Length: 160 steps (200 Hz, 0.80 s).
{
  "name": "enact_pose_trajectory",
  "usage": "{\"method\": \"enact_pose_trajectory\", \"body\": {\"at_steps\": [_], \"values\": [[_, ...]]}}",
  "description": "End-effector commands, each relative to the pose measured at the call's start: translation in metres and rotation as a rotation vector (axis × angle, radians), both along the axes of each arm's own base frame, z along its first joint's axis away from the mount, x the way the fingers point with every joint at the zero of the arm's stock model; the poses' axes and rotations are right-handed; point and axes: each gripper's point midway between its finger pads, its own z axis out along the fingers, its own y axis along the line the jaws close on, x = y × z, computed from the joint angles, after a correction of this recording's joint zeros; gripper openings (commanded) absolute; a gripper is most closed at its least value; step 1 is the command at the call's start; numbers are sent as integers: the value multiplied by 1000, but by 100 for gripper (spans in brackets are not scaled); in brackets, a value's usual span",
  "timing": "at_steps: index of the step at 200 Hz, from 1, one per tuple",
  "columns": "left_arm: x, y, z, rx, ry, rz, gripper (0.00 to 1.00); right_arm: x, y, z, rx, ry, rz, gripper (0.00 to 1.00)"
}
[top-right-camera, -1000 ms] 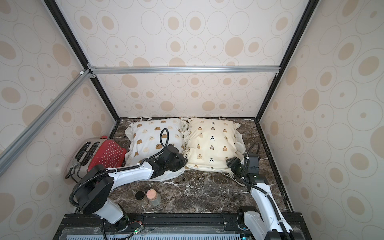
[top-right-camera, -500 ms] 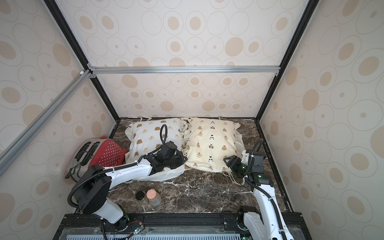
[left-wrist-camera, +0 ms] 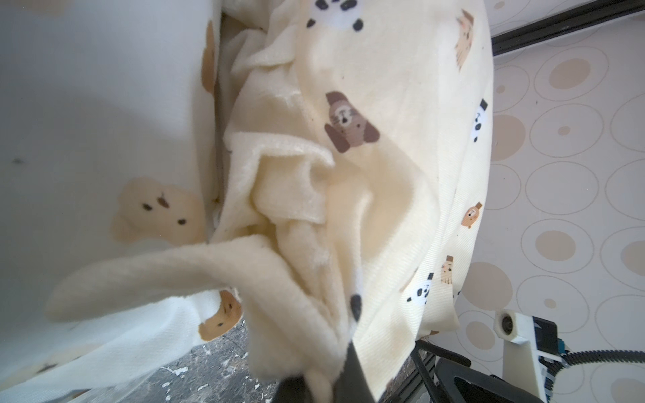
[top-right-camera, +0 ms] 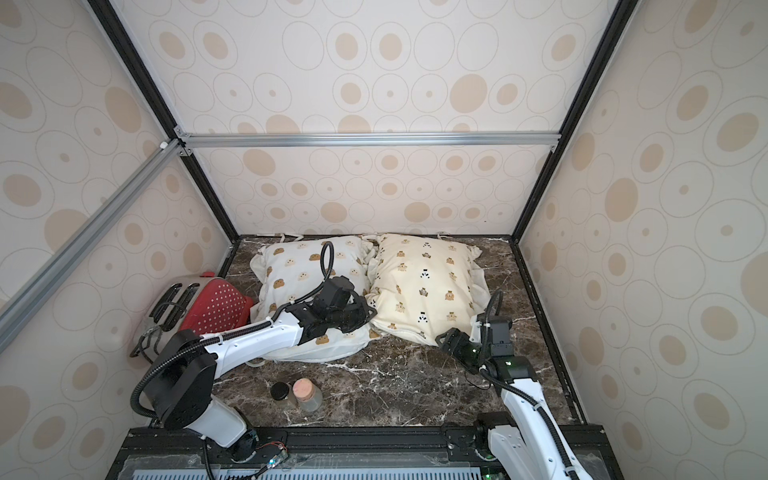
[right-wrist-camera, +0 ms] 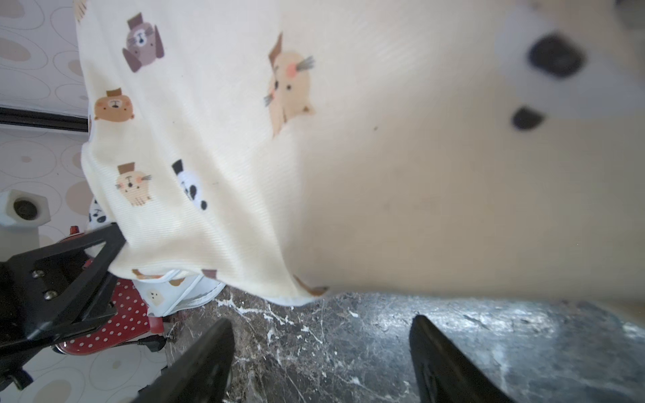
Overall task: Zip up pillowcases
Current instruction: Adjust the pillowcase at the center of the board.
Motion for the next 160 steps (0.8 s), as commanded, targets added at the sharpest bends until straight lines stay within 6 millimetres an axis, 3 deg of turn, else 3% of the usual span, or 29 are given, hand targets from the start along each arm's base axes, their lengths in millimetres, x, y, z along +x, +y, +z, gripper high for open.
{"method": "enact_pose_trajectory", "body": {"at_steps": [1, 32, 78, 106, 139, 160], "values": [[5, -1, 27, -28, -42, -5, 0, 25, -1, 10, 43, -105, -54, 86], [5, -3, 29, -36, -44, -13, 0, 60, 4, 35, 129, -238, -92, 88], [6, -2, 26, -26, -43, -11, 0, 83, 3, 55, 200, -323, -151, 88], [6, -2, 26, -22, -40, -21, 0, 74, 9, 63, 210, -282, -112, 88], [6, -3, 28, -11, -47, -36, 0, 49, 6, 48, 169, -162, -118, 89], [5, -3, 25, -4, -39, -42, 0, 40, 16, 47, 193, -110, -61, 89]]}}
